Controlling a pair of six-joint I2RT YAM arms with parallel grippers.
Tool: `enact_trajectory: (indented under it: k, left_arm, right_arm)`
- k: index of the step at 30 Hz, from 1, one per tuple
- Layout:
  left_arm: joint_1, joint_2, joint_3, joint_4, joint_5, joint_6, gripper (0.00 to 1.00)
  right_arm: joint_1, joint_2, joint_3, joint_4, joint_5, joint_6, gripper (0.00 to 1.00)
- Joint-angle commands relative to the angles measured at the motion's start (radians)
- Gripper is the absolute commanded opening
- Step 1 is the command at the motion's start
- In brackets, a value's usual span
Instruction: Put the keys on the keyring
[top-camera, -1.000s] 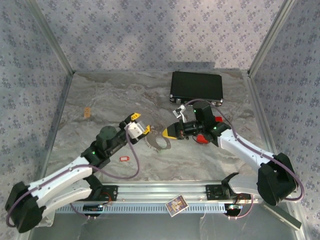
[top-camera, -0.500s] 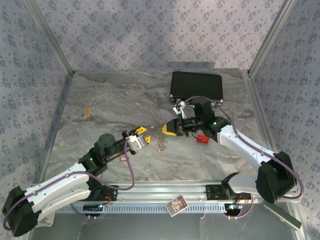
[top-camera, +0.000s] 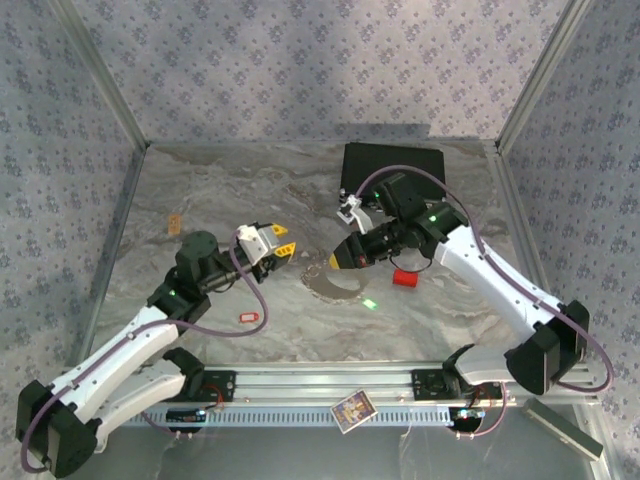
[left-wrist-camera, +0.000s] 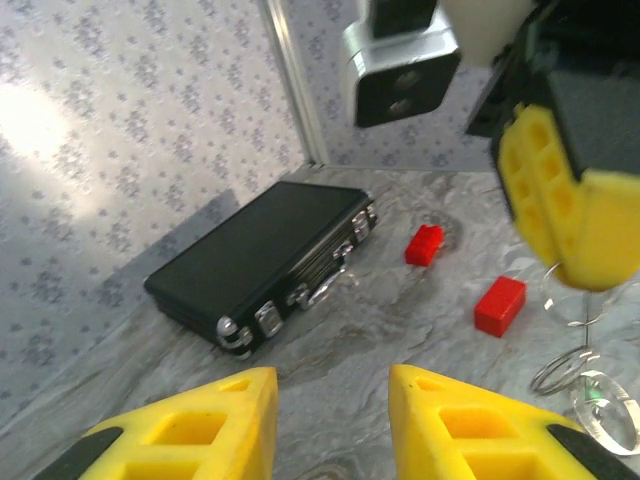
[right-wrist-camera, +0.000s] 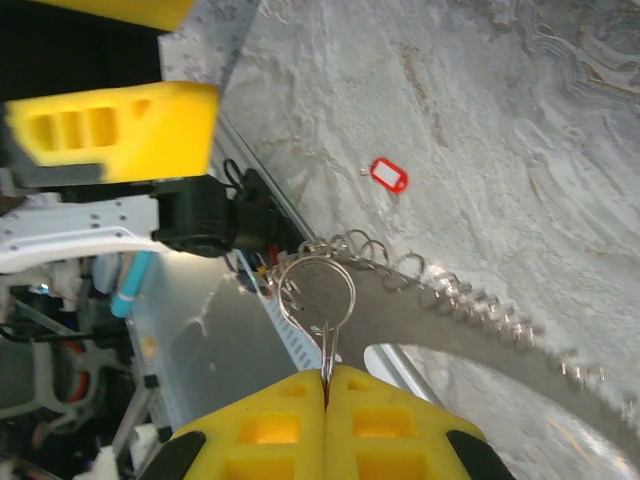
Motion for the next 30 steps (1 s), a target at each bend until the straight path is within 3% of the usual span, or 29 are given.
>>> enact_trajectory:
  k: [1, 6, 14, 22, 30]
  left_arm:
    - [0.010, 0.024, 0.038, -0.036, 0.110, -0.027, 0.33]
    - [0.049, 0.104, 0.085, -0.041, 0.235, -0.075, 0.30]
    - [0.072, 0.247, 0.231, -0.179, 0.453, -0.087, 0.29]
    - [0.059, 0.357, 0.302, -0.219, 0.581, -0.106, 0.28]
    - [0.009, 0.430, 0.320, -0.286, 0.665, -0.025, 0.33]
  right_arm:
    - [0.021, 0.017, 0.068, -0.127, 0.056, -0.130, 0.00]
    - [0.044, 0.015, 0.086, -0.156, 0.129, -0.203, 0.00]
    - [0.072, -0.029, 0.049, -0.089, 0.230, -0.313, 0.00]
    - [0.077, -0.079, -0.002, 0.004, 0.214, -0.367, 0.00]
    - [0.079, -0.090, -0.029, 0.041, 0.201, -0.388, 0.00]
